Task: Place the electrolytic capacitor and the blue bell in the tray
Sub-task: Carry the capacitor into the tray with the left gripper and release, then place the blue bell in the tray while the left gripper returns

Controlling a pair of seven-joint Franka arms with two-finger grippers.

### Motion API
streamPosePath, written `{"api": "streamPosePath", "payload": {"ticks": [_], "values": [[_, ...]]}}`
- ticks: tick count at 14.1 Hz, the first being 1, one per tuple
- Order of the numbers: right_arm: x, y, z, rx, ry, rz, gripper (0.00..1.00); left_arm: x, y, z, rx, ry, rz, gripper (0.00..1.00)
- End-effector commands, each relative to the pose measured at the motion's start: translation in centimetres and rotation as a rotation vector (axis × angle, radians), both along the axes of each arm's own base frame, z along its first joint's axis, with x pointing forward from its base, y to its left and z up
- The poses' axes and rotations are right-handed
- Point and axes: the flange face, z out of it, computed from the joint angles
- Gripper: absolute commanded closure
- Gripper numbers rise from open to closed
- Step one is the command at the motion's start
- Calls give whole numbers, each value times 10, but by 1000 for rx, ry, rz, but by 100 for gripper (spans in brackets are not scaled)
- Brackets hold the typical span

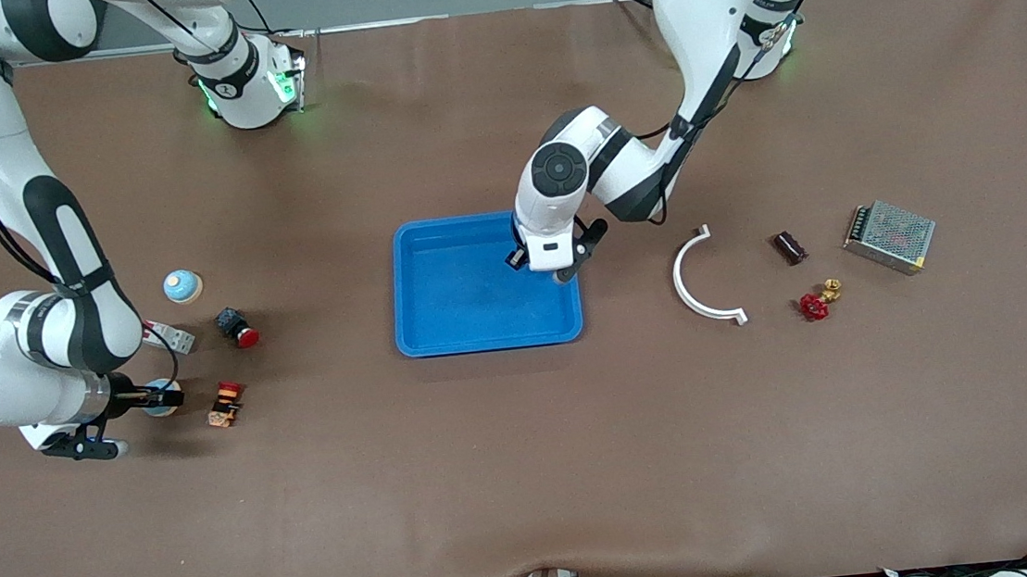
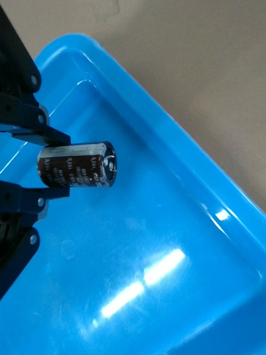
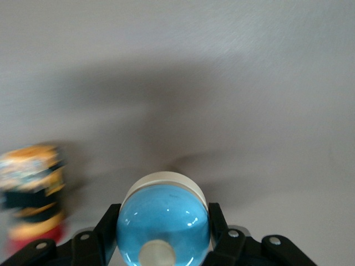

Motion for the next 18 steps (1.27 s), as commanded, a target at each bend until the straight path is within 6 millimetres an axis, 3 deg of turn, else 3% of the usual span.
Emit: {"api": "streamPosePath", "payload": {"ticks": [1,2,3,5,7,8,11,14,16,18], "values": [[-5,66,55,25,44,-130,100,6,-4,2,16,-12,13,58],[-7,93,63,73,65,-195,100,8,-3,4,19,-12,15,7],[-11,123,68,99,77,-248,100,14,-3,12,19,-21,13,0],[-21,186,84,79,66,-342,100,38,4,44,48,-21,24,0],[-41,254,87,53,6,-440,100,62,26,74,98,-25,25,0],[-55,290,81,50,-31,-465,100,79,50,89,114,-40,19,0],[-91,358,68,29,-35,-531,100,105,112,111,182,-29,-47,0],[-143,406,60,9,-34,-567,100,118,201,113,232,-13,-157,0],[-180,422,40,5,-53,-566,100,121,259,109,233,15,-191,0],[-205,442,28,4,-66,-583,100,115,301,96,230,47,-224,0]]}}
